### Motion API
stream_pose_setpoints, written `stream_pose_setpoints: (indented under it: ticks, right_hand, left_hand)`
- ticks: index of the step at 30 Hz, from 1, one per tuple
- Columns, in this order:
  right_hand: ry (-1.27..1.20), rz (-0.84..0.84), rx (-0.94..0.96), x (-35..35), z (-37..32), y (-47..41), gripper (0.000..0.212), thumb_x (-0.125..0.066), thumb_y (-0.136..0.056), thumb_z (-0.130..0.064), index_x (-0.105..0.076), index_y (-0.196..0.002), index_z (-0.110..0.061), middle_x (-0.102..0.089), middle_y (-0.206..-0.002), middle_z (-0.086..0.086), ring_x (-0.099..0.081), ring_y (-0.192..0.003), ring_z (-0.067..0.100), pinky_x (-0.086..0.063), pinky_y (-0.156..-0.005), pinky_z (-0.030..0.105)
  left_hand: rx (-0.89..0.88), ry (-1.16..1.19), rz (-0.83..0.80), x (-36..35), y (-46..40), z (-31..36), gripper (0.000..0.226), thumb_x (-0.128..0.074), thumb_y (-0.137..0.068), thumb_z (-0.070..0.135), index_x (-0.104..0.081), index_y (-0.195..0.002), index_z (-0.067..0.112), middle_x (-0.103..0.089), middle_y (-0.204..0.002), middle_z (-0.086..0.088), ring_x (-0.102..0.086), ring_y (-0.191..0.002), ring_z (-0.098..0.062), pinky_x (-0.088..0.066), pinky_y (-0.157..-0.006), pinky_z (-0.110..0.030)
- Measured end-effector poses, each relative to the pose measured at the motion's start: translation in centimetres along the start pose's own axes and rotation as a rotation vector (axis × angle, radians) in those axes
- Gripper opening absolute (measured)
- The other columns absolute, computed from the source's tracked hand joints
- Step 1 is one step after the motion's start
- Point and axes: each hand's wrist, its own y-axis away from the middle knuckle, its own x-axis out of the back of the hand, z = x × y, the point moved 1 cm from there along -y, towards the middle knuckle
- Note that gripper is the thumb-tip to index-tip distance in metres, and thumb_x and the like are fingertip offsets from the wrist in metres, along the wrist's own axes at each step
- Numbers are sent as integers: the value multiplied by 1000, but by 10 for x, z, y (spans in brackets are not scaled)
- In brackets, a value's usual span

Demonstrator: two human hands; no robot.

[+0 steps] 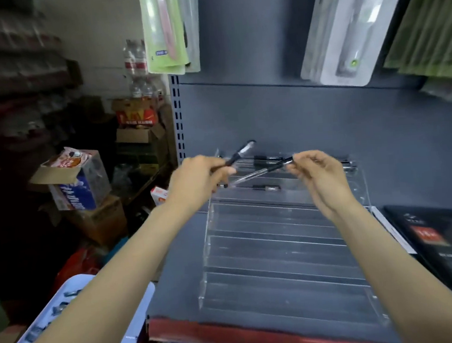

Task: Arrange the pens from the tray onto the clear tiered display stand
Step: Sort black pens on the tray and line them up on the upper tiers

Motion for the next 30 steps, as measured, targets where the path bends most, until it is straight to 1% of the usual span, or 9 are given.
stream_pose_setpoints:
  ticks: [2, 5, 9, 14, 17, 21, 24, 27, 30]
  right_hand:
    - [69, 93, 15, 10, 4, -10, 15, -55, -88, 3, -56, -78, -7, -65, -70, 2, -66, -60, 6, -55, -70, 16]
    - [260, 110, 0, 14, 15, -19, 16, -55, -87, 5, -56, -77, -7, -63, -74, 5, -66, -58, 3, -54, -66, 14]
    - [496, -12, -40, 5, 26, -27, 16, -59, -86, 3, -57, -75, -8, -64, -70, 5, -64, -53, -1, -52, -61, 10]
    - [1043, -148, 78, -1, 30, -34, 2, -70, -81, -6, -69, -79, -7, -65, -71, -2, -59, -61, 1, -40, -59, -1]
    - [1200, -191, 85, 0, 32, -37, 4, -72, -79, -8, -73, -81, -5, -68, -81, 4, -57, -73, 10, -35, -63, 3]
    - [1225, -188, 22, -3, 35, -41, 4, -71, -79, -7, -74, -83, -7, -72, -89, 7, -59, -77, 10, -37, -73, 11]
    - [1168, -164, 22, -5, 34, -41, 9, -69, -82, -10, -73, -90, -10, -71, -91, 5, -59, -80, 10, -39, -74, 15]
    - [806, -156, 32, -10, 21, -30, 19, -66, -85, -12, -67, -104, -16, -68, -89, 2, -62, -79, 12, -46, -74, 20]
    - [505, -274, -47, -16, 11, -15, 23, -62, -87, -6, -65, -109, -10, -67, -85, 2, -66, -72, 8, -51, -68, 12]
  left_hand:
    - [44, -2, 97, -1, -3, -5, 25, -56, -90, 41, -70, -83, 23, -64, -59, 10, -55, -50, 0, -51, -59, -24]
    - [27, 54, 8, -7, -4, -9, 27, -56, -91, 36, -71, -89, 14, -61, -61, 4, -51, -49, -1, -38, -50, -16]
    - [1, 50, -86, -12, -5, -14, 23, -50, -94, 17, -66, -110, 11, -59, -88, -15, -55, -80, -26, -37, -68, -29]
    - [-34, 69, -89, -13, -6, -20, 38, -47, -96, 12, -52, -132, 18, -45, -80, 5, -46, -78, -13, -28, -67, -18]
    - [-19, 147, -75, -12, -6, -21, 34, -52, -94, 13, -55, -127, 18, -56, -95, 5, -52, -85, -8, -38, -78, -16]
    - [-1, 251, -82, -14, -8, -21, 13, -59, -90, 14, -60, -103, 18, -62, -93, 7, -61, -70, -5, -46, -64, -5]
    - [-5, 242, -88, -16, -9, -21, 8, -62, -88, 14, -62, -95, 18, -65, -86, 8, -63, -70, -10, -46, -65, -10]
    - [-20, 215, -79, -17, -10, -21, 9, -63, -87, 16, -66, -95, 17, -61, -76, 16, -58, -68, -1, -44, -68, -11]
    - [-43, 228, -102, -18, -10, -14, 9, -63, -87, 17, -67, -95, 19, -60, -76, 19, -57, -68, 2, -43, -63, -5]
